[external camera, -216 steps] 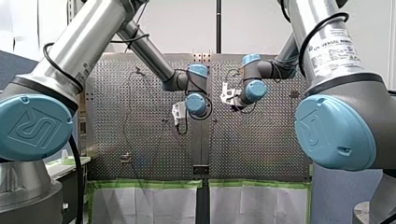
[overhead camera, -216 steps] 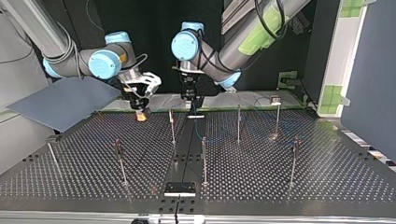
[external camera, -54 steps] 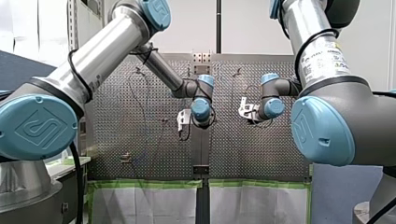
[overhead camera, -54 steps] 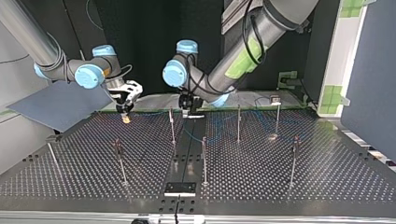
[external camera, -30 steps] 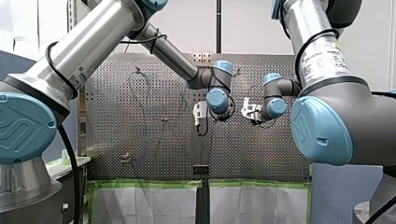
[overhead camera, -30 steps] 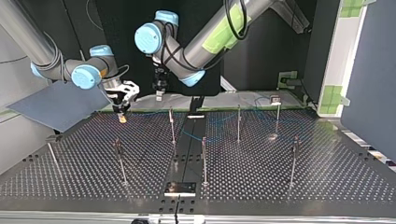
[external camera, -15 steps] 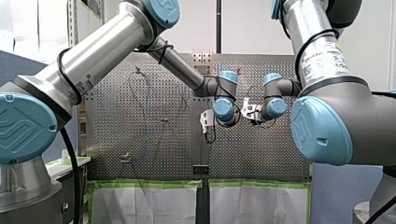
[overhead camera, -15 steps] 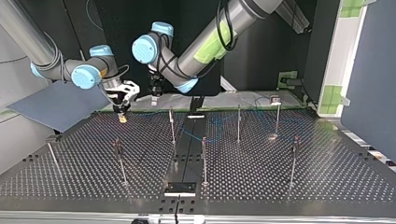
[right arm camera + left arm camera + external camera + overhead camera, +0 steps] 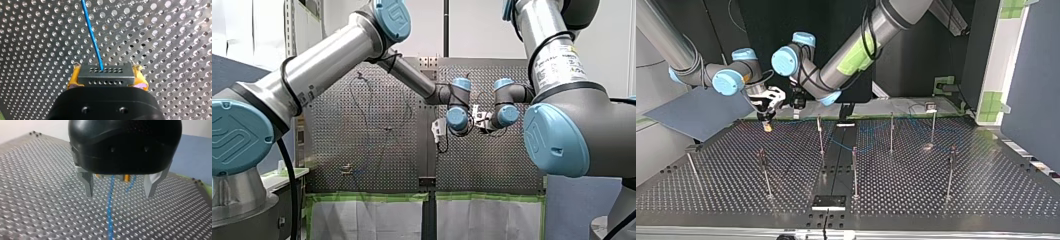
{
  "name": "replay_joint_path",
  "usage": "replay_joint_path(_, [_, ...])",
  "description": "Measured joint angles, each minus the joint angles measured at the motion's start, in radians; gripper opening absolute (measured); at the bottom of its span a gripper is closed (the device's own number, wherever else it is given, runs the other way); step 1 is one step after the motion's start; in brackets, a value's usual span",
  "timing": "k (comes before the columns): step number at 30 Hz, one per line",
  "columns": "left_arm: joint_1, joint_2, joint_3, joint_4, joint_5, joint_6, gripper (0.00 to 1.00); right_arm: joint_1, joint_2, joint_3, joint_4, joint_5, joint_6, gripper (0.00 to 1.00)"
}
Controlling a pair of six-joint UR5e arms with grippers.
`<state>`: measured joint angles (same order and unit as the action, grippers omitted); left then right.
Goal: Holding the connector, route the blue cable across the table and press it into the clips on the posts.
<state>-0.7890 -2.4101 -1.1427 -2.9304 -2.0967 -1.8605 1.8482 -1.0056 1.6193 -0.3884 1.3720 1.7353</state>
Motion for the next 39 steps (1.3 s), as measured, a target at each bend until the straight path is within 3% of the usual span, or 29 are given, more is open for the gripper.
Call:
replay_joint_path(6, [0.017,-0.047,0.053,-0.004,0.002,0.0,1.0,0.002,0.0,0.0,0.0,-0.002,0.0,0.0])
replay_joint_path(16, [0.035,-0.063,0.13,0.02,0.004,0.0,1.0,0.003,0.0,0.0,0.0,-0.002,0.0,0.0])
replay_joint_path(24, [0.039,-0.129,0.205,-0.024,0.001,0.0,1.0,0.002,0.0,0.0,0.0,-0.002,0.0,0.0])
replay_joint_path(29, [0.041,-0.142,0.219,-0.041,-0.017,0.006,1.0,0.002,0.0,0.0,0.0,-0.002,0.0,0.0])
replay_joint_path(30, [0.04,-0.142,0.22,-0.047,-0.021,0.009,0.8,0.002,0.0,0.0,-0.001,-0.002,0.0,0.0])
replay_joint_path(31, [0.04,-0.143,0.22,-0.051,-0.025,0.012,0.8,0.003,0.0,0.0,-0.001,-0.002,0.0,0.0])
replay_joint_path(32, [0.039,-0.143,0.221,-0.055,-0.029,0.015,0.68,0.002,0.0,0.0,-0.001,-0.002,0.0,0.0])
replay_joint_path(33, [0.038,-0.143,0.221,-0.057,-0.035,0.021,0.49,0.002,0.0,0.0,-0.001,-0.002,0.0,0.0])
replay_joint_path(34, [0.036,-0.143,0.221,-0.058,-0.041,0.027,0.49,0.002,0.0,0.0,-0.001,-0.002,0.0,0.0])
replay_joint_path(35, [0.034,-0.143,0.221,-0.059,-0.047,0.032,0.36,0.002,0.0,0.0,0.0,-0.002,0.0,0.0])
replay_joint_path(36, [0.032,-0.143,0.221,-0.059,-0.057,0.038,0.14,0.002,0.0,0.0,0.0,-0.002,0.0,0.0])
replay_joint_path(37, [0.031,-0.143,0.221,-0.06,-0.064,0.041,0.14,0.001,0.0,-0.001,0.001,-0.002,0.0,0.0])
replay_joint_path(38, [0.03,-0.143,0.221,-0.061,-0.072,0.043,0.0,0.001,0.0,-0.001,0.002,-0.002,0.0,0.0])
replay_joint_path(39, [0.029,-0.143,0.221,-0.062,-0.082,0.045,0.0,0.001,0.0,-0.003,0.004,-0.002,0.0,0.0])
